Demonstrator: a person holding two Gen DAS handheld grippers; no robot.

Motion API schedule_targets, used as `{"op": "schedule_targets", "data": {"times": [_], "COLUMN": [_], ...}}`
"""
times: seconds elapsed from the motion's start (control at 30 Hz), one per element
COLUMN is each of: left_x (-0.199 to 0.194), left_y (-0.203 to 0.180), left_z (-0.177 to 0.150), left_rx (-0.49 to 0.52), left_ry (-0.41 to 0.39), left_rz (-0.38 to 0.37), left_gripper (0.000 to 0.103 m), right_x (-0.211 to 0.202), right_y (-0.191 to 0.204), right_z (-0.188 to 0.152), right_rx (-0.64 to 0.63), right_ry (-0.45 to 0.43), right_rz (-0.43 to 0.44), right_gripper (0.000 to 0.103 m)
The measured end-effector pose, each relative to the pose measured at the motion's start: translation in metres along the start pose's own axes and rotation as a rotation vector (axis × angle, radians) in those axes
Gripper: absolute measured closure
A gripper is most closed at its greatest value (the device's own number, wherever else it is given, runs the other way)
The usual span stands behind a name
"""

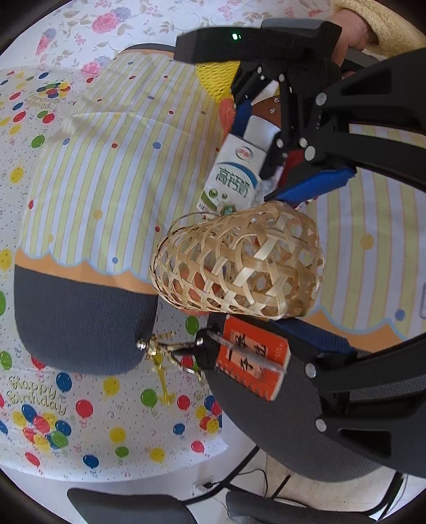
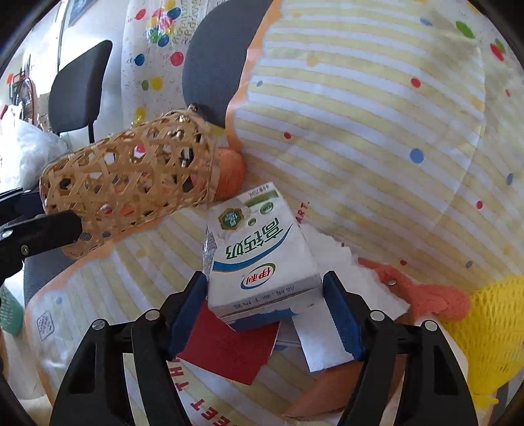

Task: Collect trash
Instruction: 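Grasp the white milk carton with the right tool while the left tool holds the ball, then carry carton and ball over the pink bin and open both tools to drop them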

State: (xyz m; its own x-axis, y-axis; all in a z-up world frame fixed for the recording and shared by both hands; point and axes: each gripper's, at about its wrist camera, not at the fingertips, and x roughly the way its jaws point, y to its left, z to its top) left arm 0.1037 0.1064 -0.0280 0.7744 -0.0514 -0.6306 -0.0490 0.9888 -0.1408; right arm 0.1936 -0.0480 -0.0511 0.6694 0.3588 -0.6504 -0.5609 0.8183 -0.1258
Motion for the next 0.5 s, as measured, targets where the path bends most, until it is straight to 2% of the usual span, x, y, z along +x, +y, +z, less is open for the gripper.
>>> {"op": "schedule_targets", "data": {"times": [0.13,0.2,0.37,0.5], "left_x": [-0.033,-0.051,-0.085,-0.095], "left_y": [0.000,-0.008,-0.040,-0.071], "left_z": [-0.002,-0.005,-0.026,-0.050], "left_rx": [0.004,0.018,0.074,0.117], "left_ry": [-0.045,-0.063,-0.087,-0.085], "left_rz": [0.013,-0.007,-0.067,-0.127], "left_gripper": [0.036,0.036,0.036,0.036], "right_x": [-0.045,-0.069,-0.134,-0.175], "right_y": [0.005,0.006,0.006,-0.002], "right_z": [0.001,-0.005,-0.036,-0.072], "right_rx": [0.052,0.075,0.138,0.193], "right_ry": [-0.053,-0.066,-0.092,-0.086], "right_rz": [-0.049,-0.080,-0.161,-0.224], "right_gripper": [0.032,0.032,0.032,0.032]}}
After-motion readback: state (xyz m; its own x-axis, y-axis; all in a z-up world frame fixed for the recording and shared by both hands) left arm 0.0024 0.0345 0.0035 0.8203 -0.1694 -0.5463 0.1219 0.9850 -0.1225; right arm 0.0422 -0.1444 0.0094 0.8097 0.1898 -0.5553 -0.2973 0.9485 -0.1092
